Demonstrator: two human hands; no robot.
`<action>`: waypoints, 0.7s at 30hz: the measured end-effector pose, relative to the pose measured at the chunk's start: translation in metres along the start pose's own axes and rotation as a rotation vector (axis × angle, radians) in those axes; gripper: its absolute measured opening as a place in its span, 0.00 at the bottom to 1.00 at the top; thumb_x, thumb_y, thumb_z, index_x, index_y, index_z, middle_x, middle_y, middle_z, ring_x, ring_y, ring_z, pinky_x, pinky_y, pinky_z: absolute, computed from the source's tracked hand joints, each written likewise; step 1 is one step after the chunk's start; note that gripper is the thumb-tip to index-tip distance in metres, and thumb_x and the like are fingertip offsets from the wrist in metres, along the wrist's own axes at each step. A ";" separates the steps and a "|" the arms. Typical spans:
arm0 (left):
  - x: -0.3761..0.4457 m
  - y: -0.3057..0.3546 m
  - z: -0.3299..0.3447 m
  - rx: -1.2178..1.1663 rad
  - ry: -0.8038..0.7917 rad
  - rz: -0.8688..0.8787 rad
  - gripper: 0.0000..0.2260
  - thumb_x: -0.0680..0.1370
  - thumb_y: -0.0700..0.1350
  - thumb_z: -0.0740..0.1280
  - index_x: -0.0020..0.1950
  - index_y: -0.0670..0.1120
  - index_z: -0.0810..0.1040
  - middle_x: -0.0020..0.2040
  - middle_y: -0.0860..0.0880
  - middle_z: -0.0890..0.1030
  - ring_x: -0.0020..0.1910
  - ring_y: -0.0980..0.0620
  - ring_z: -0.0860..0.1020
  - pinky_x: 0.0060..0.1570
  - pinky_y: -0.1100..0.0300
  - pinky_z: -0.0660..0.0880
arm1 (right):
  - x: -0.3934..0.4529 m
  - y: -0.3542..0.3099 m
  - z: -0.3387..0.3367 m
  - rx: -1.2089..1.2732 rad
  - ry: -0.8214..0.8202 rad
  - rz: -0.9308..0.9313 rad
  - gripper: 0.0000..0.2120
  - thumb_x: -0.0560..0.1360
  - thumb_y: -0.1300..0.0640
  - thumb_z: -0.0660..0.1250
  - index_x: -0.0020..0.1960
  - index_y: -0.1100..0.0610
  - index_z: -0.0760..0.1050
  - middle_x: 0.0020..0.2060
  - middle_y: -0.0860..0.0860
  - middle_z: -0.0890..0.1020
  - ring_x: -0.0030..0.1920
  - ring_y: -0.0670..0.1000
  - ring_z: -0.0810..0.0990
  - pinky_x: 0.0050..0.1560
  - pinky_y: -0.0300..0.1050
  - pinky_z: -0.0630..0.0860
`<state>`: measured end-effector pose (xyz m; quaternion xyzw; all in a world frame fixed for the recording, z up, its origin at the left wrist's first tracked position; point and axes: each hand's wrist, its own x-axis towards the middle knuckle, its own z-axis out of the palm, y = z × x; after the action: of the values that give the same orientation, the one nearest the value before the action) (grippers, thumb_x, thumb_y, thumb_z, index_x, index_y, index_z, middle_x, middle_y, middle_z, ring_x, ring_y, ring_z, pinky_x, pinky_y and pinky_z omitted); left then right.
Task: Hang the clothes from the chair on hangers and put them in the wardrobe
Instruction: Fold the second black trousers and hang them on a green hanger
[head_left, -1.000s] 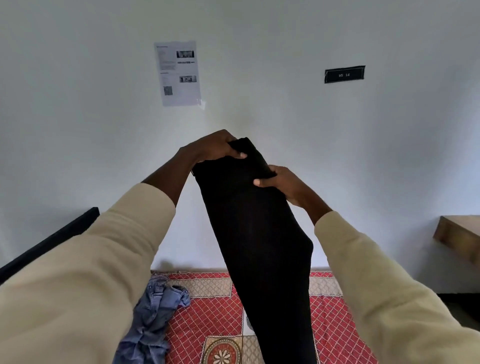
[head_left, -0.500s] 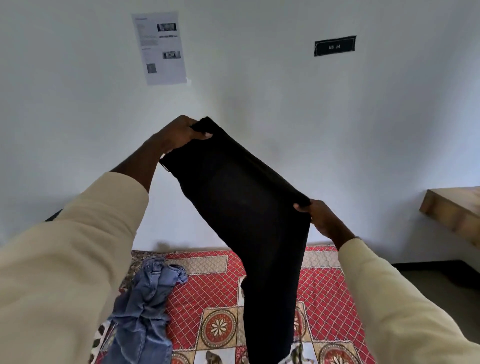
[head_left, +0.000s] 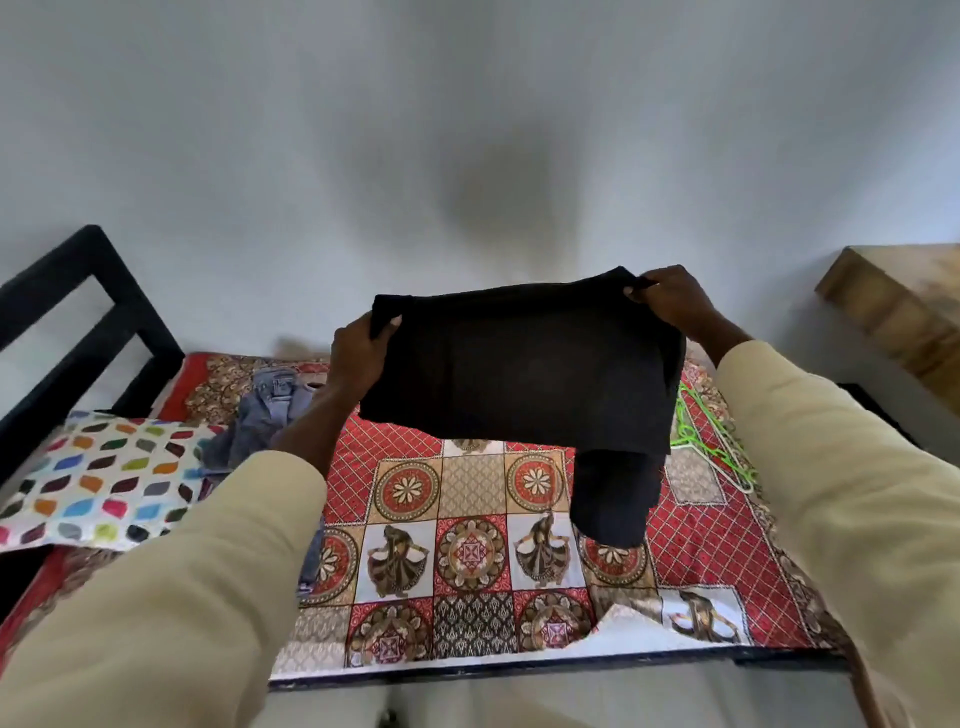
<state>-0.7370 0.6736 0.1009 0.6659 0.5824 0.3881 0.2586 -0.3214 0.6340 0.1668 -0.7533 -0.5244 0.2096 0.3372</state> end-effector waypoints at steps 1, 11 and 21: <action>-0.006 -0.012 0.010 -0.014 -0.009 -0.030 0.19 0.81 0.56 0.64 0.59 0.42 0.80 0.49 0.39 0.84 0.48 0.44 0.81 0.46 0.51 0.75 | 0.005 0.000 0.006 -0.076 -0.038 0.013 0.13 0.75 0.53 0.69 0.39 0.63 0.77 0.35 0.55 0.77 0.38 0.52 0.73 0.38 0.45 0.66; 0.016 -0.237 0.061 0.036 -0.133 -0.439 0.17 0.79 0.51 0.68 0.54 0.37 0.80 0.43 0.44 0.78 0.43 0.48 0.78 0.32 0.70 0.68 | 0.062 0.087 0.264 -0.362 -0.474 0.177 0.16 0.79 0.52 0.67 0.47 0.67 0.77 0.40 0.60 0.79 0.42 0.57 0.77 0.39 0.47 0.69; 0.067 -0.576 0.147 0.211 -0.176 -0.582 0.27 0.74 0.65 0.68 0.58 0.43 0.78 0.48 0.42 0.83 0.48 0.43 0.81 0.46 0.54 0.74 | 0.120 0.235 0.601 -0.303 -0.497 0.186 0.13 0.79 0.55 0.65 0.59 0.62 0.79 0.50 0.62 0.82 0.49 0.60 0.80 0.48 0.51 0.75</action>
<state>-0.9464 0.8628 -0.4265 0.5257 0.7607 0.1763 0.3374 -0.5276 0.8666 -0.4113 -0.7655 -0.5448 0.3367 0.0618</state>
